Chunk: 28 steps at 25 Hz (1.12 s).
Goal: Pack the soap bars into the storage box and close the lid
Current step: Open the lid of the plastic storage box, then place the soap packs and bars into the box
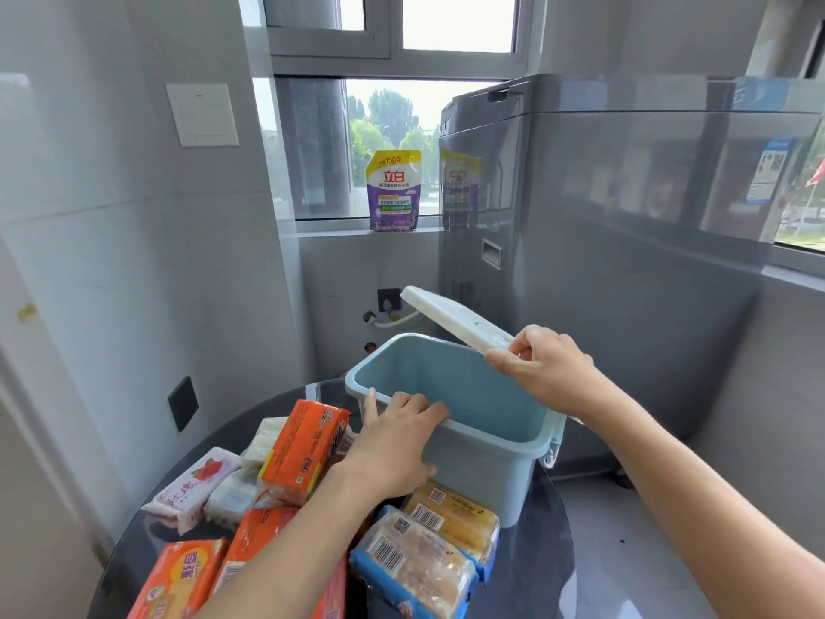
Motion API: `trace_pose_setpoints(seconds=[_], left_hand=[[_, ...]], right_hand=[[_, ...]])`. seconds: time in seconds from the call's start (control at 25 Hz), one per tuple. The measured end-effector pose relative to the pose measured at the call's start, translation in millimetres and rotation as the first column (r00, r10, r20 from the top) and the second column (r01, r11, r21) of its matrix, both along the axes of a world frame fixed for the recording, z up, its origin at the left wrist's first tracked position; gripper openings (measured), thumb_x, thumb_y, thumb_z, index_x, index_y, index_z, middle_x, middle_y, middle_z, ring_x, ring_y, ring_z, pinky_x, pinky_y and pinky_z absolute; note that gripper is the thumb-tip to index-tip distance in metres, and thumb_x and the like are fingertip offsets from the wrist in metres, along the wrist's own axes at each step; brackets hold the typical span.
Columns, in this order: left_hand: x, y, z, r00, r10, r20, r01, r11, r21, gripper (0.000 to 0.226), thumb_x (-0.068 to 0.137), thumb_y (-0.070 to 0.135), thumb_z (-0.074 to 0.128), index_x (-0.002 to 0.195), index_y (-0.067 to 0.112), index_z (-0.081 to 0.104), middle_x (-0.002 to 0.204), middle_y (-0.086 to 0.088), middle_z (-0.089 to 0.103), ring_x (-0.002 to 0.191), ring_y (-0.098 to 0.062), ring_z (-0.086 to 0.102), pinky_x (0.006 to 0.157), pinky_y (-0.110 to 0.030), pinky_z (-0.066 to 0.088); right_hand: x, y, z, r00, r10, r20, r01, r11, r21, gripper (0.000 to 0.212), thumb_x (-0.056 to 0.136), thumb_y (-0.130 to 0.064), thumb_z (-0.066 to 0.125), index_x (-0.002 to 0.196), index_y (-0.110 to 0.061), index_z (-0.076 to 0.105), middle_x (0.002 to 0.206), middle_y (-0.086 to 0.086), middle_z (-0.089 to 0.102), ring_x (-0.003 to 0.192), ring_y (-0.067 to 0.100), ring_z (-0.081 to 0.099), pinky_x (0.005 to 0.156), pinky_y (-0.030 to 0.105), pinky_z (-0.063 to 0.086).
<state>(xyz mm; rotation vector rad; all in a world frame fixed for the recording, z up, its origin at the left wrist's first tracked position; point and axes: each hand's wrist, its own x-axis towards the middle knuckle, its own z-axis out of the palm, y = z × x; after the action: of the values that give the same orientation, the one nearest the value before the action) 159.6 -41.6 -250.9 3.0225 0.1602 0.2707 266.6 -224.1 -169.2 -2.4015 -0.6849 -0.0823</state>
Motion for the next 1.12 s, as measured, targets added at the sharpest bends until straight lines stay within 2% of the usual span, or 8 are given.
trace_pose_setpoints(seconds=[0.08,0.16,0.28,0.36,0.44,0.64,0.92,1.12], left_hand=[[9,-9,5,0.997,0.082,0.009,-0.082,0.997,0.015,0.028,0.09,0.015,0.057,0.115,0.027,0.056,0.115,0.003,0.061,0.118,-0.025,0.044,0.112,-0.07,0.012],[15,-15,7,0.993,0.102,0.063,-0.103,0.995,0.014,0.021,0.094,0.011,0.052,0.107,0.025,0.058,0.109,0.002,0.064,0.11,-0.025,0.047,0.112,-0.07,0.016],[20,-19,1,0.985,0.116,0.126,-0.118,0.993,0.01,0.023,0.095,0.009,0.051,0.108,0.026,0.06,0.107,0.003,0.064,0.109,-0.025,0.047,0.112,-0.07,0.015],[22,-20,-6,0.974,0.157,0.161,-0.152,0.987,-0.045,0.023,0.095,0.009,0.052,0.107,0.027,0.06,0.107,0.004,0.062,0.112,-0.024,0.045,0.111,-0.073,0.011],[24,-17,-7,0.964,0.2,0.175,-0.181,0.976,-0.12,0.022,0.095,0.009,0.053,0.105,0.027,0.06,0.107,0.004,0.06,0.115,-0.023,0.043,0.108,-0.074,0.011],[31,4,13,0.93,0.323,0.174,-0.278,0.929,-0.244,0.026,0.092,0.004,0.05,0.104,0.024,0.062,0.105,0.002,0.058,0.113,-0.026,0.042,0.101,-0.066,0.03],[39,33,52,0.818,0.374,0.437,-0.271,0.921,-0.28,0.02,0.088,0.005,0.058,0.098,0.021,0.064,0.093,0.006,0.055,0.104,-0.025,0.043,0.097,-0.059,0.037],[22,55,75,0.697,0.485,0.529,-0.447,0.87,-0.208,0.03,0.085,0.003,0.058,0.107,0.023,0.066,0.106,0.0,0.065,0.11,-0.029,0.044,0.101,-0.064,0.03]], right_hand=[[1,-12,1,0.999,0.011,-0.053,-0.006,0.995,0.099,0.04,0.087,-0.059,0.058,0.089,-0.019,0.059,0.091,-0.005,0.06,0.1,0.024,0.054,0.094,0.049,0.044],[1,-22,0,0.997,0.021,-0.071,-0.008,0.984,0.177,0.038,0.088,-0.058,0.059,0.09,-0.019,0.06,0.088,-0.004,0.06,0.092,0.021,0.056,0.089,0.045,0.046],[0,-36,-3,0.991,0.053,-0.12,-0.009,0.94,0.341,0.034,0.087,-0.051,0.065,0.09,-0.017,0.064,0.081,-0.005,0.059,0.072,0.012,0.052,0.066,0.028,0.043],[-1,-42,-4,0.988,0.057,-0.14,0.008,0.908,0.419,0.032,0.088,-0.047,0.067,0.089,-0.015,0.066,0.077,-0.004,0.059,0.064,0.009,0.049,0.057,0.024,0.039],[-1,-46,-6,0.987,0.045,-0.153,0.031,0.886,0.462,0.031,0.088,-0.048,0.066,0.088,-0.017,0.066,0.078,-0.003,0.062,0.064,0.009,0.051,0.057,0.024,0.039],[-1,-68,-2,0.971,0.089,-0.224,0.057,0.817,0.574,0.041,0.081,-0.061,0.066,0.087,-0.021,0.07,0.082,0.003,0.069,0.068,0.019,0.059,0.063,0.035,0.05],[-3,-82,-15,0.959,0.128,-0.254,0.081,0.733,0.675,0.054,0.065,-0.07,0.069,0.089,-0.021,0.07,0.08,0.005,0.067,0.069,0.022,0.057,0.067,0.041,0.048],[12,-64,-38,0.955,0.066,-0.291,0.114,0.82,0.561,0.046,0.077,-0.063,0.069,0.085,-0.018,0.07,0.079,0.004,0.065,0.067,0.019,0.055,0.063,0.036,0.047]])
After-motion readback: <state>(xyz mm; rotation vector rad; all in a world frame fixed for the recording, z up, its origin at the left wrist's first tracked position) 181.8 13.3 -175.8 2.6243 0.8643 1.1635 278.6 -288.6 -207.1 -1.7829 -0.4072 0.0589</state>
